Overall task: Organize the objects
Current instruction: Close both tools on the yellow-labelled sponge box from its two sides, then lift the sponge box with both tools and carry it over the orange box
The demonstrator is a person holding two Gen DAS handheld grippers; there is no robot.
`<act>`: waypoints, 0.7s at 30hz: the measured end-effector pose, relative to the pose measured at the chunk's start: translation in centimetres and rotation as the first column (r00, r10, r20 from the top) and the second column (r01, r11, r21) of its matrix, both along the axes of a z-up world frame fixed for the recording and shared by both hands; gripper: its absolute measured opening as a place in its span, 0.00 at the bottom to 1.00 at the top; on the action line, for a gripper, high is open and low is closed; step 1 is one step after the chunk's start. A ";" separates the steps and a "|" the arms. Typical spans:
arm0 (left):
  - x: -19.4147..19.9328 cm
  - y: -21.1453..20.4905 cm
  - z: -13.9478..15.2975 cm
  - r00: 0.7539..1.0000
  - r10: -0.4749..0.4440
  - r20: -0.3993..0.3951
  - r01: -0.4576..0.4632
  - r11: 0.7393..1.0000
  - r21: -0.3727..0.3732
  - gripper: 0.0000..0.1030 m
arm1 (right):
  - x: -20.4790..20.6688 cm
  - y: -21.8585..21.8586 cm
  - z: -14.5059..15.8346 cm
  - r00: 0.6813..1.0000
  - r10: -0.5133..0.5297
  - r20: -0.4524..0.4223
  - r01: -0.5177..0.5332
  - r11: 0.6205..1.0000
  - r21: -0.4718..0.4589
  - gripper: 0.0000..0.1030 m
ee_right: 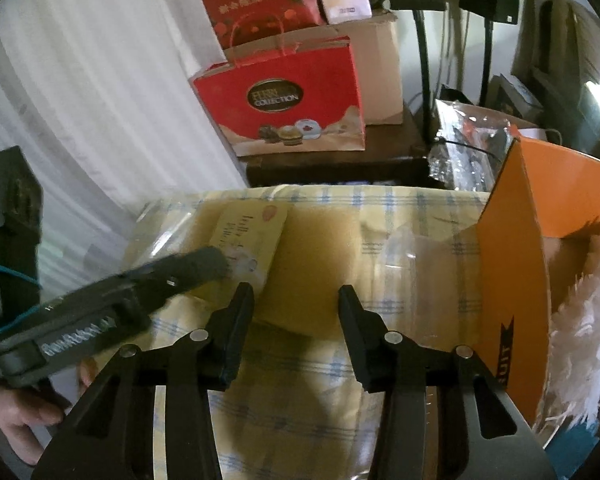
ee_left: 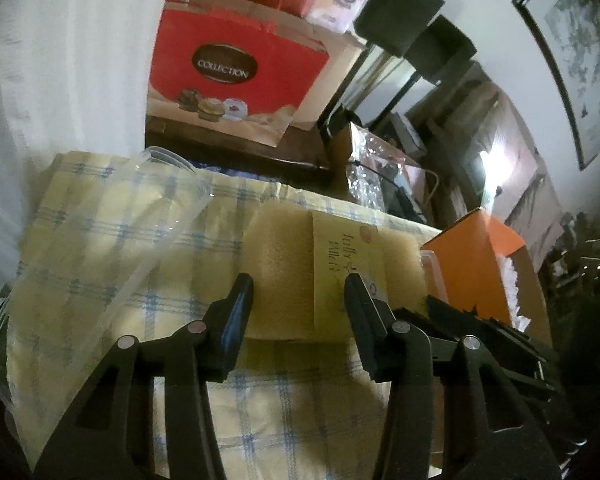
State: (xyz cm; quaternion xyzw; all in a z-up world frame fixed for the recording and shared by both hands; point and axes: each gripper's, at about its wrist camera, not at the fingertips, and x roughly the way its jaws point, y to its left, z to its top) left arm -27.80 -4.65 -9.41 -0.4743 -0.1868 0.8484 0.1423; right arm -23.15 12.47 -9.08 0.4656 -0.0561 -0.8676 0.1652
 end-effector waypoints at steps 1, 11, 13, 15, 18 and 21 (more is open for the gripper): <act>0.2 -0.2 0.2 1.000 0.005 0.000 -0.005 1.000 0.010 0.43 | 0.1 -0.1 0.2 1.000 0.004 -0.004 -0.004 1.000 0.001 0.43; 2.8 0.0 6.6 0.995 0.013 -0.100 -0.012 1.000 0.012 0.42 | 2.0 0.0 4.8 0.996 0.041 -0.076 -0.045 0.997 -0.059 0.41; 3.0 0.6 7.7 0.993 0.006 -0.118 -0.005 1.000 0.012 0.42 | 2.4 0.3 6.0 0.995 0.040 -0.095 -0.046 0.997 -0.064 0.41; 3.2 1.6 8.9 0.991 -0.009 -0.136 0.010 1.000 0.009 0.42 | 2.9 1.0 7.4 0.993 0.038 -0.113 -0.046 0.996 -0.072 0.41; 3.4 3.2 10.0 0.988 -0.033 -0.150 0.035 0.999 0.013 0.42 | 3.5 2.3 9.1 0.990 0.029 -0.137 -0.040 0.996 -0.075 0.41; 3.2 5.3 10.6 0.986 -0.058 -0.157 0.061 0.998 0.016 0.42 | 4.0 4.1 10.4 0.989 0.012 -0.150 -0.024 0.997 -0.074 0.41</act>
